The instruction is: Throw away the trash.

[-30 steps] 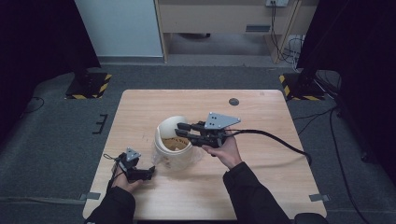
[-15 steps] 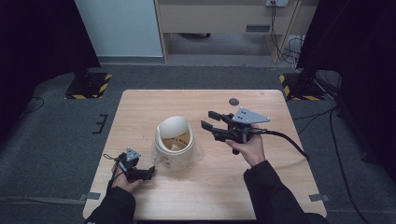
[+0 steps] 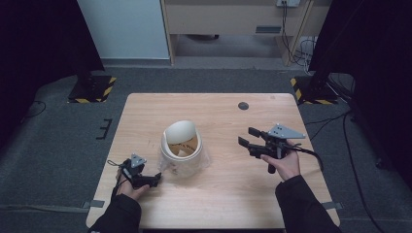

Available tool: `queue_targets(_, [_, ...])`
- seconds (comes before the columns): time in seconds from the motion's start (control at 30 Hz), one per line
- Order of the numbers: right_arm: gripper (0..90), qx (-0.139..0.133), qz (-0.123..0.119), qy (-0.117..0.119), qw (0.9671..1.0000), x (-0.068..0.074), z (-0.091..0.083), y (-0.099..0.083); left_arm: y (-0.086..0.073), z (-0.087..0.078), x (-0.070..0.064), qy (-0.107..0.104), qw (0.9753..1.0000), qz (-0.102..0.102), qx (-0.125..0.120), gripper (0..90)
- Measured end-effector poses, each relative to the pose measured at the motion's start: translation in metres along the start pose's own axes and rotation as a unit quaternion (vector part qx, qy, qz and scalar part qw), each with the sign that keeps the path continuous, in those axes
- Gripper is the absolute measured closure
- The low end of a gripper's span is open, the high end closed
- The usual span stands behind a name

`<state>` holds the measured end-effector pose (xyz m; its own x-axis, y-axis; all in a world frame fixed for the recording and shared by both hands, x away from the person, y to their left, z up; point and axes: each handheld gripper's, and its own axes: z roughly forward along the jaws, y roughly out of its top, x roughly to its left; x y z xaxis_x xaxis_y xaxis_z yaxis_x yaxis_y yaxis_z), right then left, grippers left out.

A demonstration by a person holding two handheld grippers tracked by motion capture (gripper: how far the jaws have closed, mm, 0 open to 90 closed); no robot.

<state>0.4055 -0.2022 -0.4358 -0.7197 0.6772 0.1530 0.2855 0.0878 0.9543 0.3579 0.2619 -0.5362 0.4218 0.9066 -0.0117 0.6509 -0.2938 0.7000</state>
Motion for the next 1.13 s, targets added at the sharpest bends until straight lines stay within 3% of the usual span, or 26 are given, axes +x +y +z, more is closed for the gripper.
queue_targets(0.17, [34.5, 0.020, 0.025, -0.017, 0.9993, -0.015, -0.012, -0.023, 0.000, 0.000, 0.000, 0.001, 1.0000, 0.001, 0.000, 0.0])
queue_targets(0.37, [30.9, 0.076, 0.050, -0.053, 0.9944, -0.036, -0.021, -0.043, 0.000, 0.000, 0.000, 0.001, 1.0000, 0.002, 0.001, 0.0])
queue_targets(0.7, [27.6, 0.130, 0.060, -0.128, 0.9814, -0.063, -0.035, -0.069, -0.001, -0.001, 0.001, -0.007, 0.9999, 0.011, 0.001, 0.0])
queue_targets(0.93, [24.3, 0.183, 0.061, -0.175, 0.9654, -0.080, -0.043, -0.084, -0.001, -0.001, 0.008, -0.015, 0.9997, 0.020, 0.002, 0.0])
queue_targets(1.0, [23.3, 0.192, 0.063, -0.178, 0.9632, -0.083, -0.043, -0.087, -0.002, -0.002, 0.008, -0.017, 0.9996, 0.022, 0.002, 0.0])
queue_targets(1.13, [22.1, 0.200, 0.060, -0.175, 0.9622, -0.083, -0.041, -0.089, -0.002, -0.002, 0.010, -0.021, 0.9995, 0.022, 0.001, 0.0])
